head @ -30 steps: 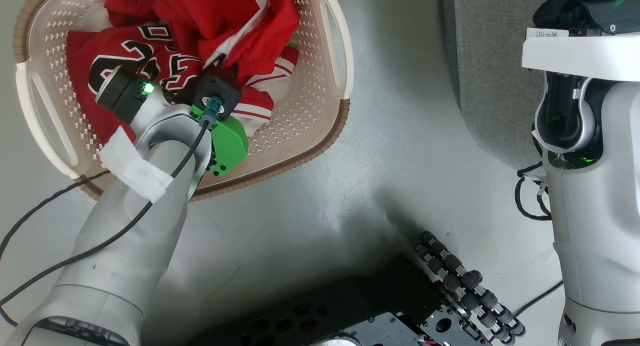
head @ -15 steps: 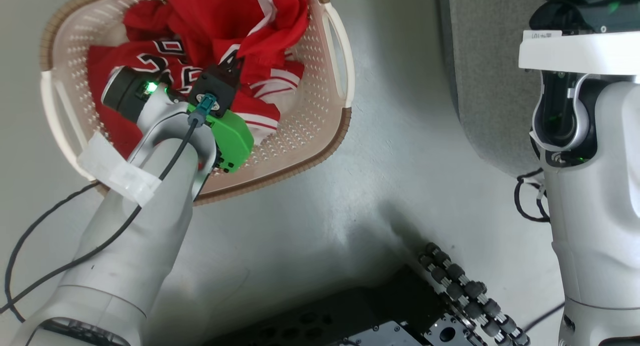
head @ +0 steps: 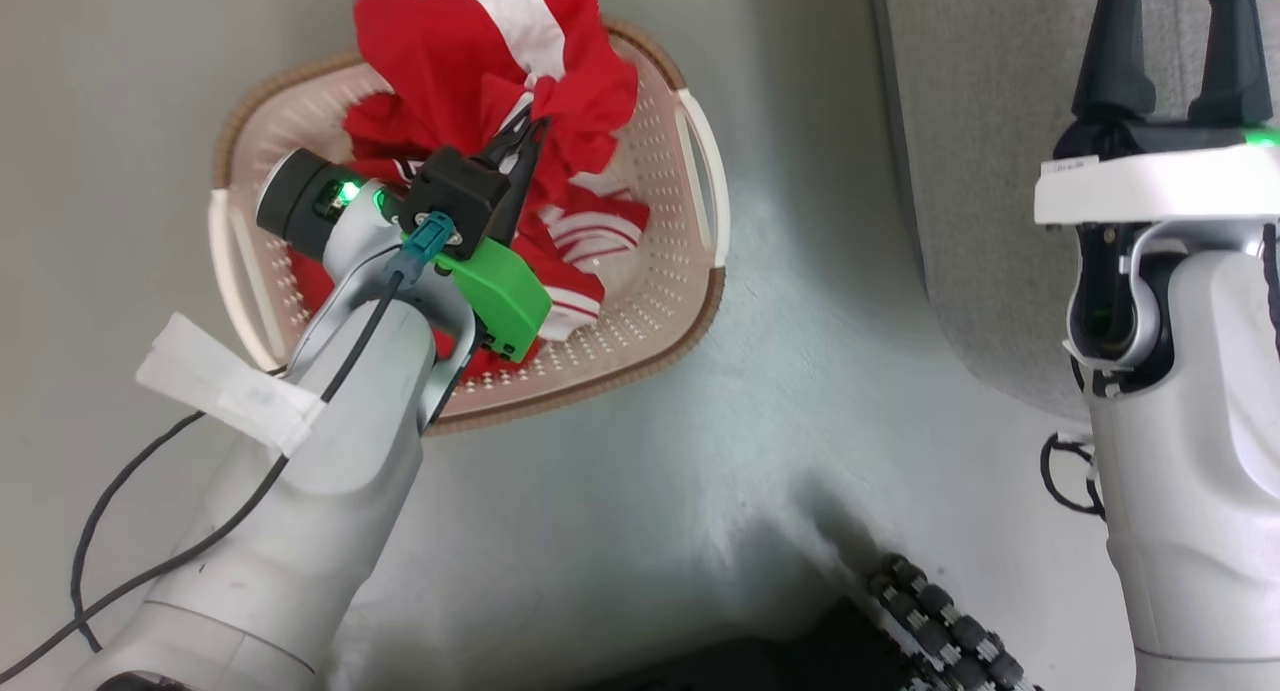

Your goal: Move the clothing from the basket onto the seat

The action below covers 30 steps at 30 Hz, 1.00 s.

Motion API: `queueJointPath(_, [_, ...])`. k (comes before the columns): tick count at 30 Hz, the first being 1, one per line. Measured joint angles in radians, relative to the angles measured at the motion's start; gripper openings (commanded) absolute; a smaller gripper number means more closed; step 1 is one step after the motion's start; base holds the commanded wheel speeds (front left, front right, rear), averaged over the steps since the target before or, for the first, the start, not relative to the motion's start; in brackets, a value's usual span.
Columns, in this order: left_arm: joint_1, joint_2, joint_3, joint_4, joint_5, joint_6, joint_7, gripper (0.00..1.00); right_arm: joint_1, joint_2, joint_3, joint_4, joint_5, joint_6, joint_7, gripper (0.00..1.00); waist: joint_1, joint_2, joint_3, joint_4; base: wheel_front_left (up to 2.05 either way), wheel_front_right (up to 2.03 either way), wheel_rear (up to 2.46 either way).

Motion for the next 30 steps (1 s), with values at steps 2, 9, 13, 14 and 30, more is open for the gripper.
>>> queueJointPath(2, [0.006,0.000,0.002,-0.030,-0.012,0.001,0.000,0.00,0.014,0.000,-0.008,0.010,-0.007,0.008,0.000,1.00,0.0000,0.0000,-0.027,0.010,0.00,0.00,0.00])
queueJointPath(9, [0.046,-0.001,0.004,-0.093,-0.039,0.007,0.000,0.00,0.063,0.000,-0.031,0.037,-0.032,0.030,0.000,1.00,0.0000,0.0000,-0.123,0.043,0.00,0.00,0.00])
queueJointPath(13, [0.064,-0.001,0.008,-0.122,-0.046,0.011,0.000,0.00,0.092,0.000,-0.038,0.053,-0.043,0.044,0.000,1.00,0.0000,0.0000,-0.179,0.061,0.00,0.00,0.00])
queueJointPath(14, [0.069,-0.001,0.010,-0.128,-0.048,0.012,0.000,0.00,0.100,0.001,-0.040,0.056,-0.044,0.046,0.000,1.00,0.0000,0.0000,-0.194,0.065,0.00,0.00,0.00])
queueJointPath(30, [0.122,-0.002,0.044,-0.158,-0.045,0.020,0.000,0.00,0.217,0.001,-0.021,0.112,-0.051,0.082,0.000,1.00,0.0000,0.0000,-0.424,0.114,0.00,0.00,0.00])
